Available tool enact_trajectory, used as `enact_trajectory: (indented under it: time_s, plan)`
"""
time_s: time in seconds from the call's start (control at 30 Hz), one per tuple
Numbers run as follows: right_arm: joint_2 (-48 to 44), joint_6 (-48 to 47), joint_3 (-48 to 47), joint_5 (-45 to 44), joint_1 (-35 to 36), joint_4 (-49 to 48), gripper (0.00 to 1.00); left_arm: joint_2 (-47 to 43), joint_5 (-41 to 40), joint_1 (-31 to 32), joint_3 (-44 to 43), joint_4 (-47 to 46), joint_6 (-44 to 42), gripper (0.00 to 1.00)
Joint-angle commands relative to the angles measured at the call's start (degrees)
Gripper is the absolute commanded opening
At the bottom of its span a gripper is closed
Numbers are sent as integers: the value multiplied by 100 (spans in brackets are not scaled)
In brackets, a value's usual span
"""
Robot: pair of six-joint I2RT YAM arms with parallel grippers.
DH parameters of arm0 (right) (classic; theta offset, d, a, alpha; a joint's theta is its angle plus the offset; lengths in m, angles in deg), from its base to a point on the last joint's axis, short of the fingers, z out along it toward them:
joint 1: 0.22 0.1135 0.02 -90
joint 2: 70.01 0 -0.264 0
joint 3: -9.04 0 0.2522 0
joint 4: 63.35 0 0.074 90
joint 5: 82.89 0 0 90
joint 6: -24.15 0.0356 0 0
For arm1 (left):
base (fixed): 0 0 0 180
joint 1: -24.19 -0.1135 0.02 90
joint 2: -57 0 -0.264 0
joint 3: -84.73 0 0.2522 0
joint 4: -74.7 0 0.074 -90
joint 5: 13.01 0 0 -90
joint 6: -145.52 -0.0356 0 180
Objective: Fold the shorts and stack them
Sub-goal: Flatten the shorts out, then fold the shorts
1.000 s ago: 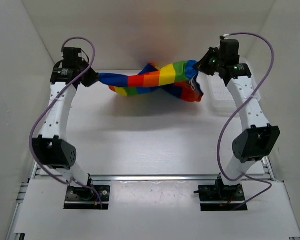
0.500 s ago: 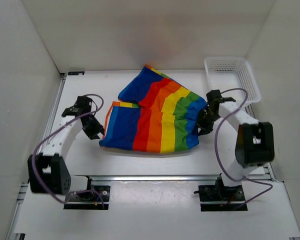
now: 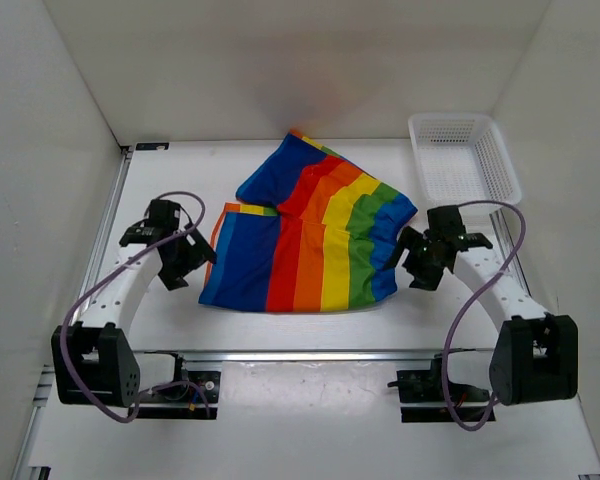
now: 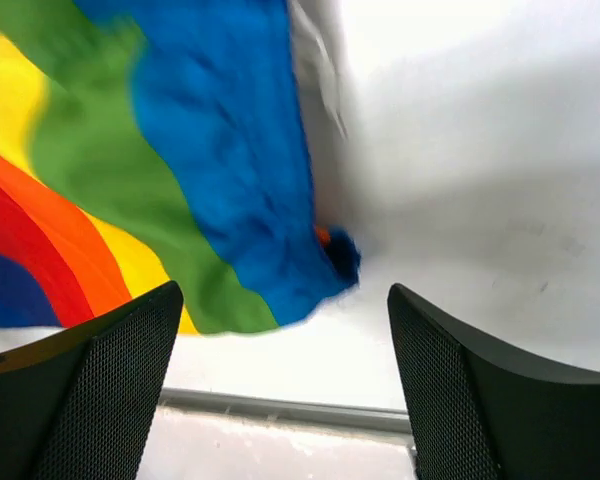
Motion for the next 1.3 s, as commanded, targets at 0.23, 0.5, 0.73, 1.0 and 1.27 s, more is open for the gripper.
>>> enact_trajectory:
  time_s: [0.23, 0.5, 0.73, 1.0, 1.27]
  plan:
    - [-229, 1049, 1327, 848, 28, -1285, 85, 552, 588, 29, 967, -529, 516, 96]
    - [281, 1620, 1987, 1086, 89, -2516, 71, 1202, 588, 29, 1143, -969, 692, 78]
    - [711, 1437, 1321, 261, 300, -2351, 16, 1669, 526, 82, 731, -1022, 639, 10]
    - [888, 382, -999, -74, 300, -734, 0, 950, 395, 82, -666, -426, 586, 10]
    - [599, -400, -3082, 66, 300, 558, 0, 203, 88, -84, -3399, 805, 472, 10]
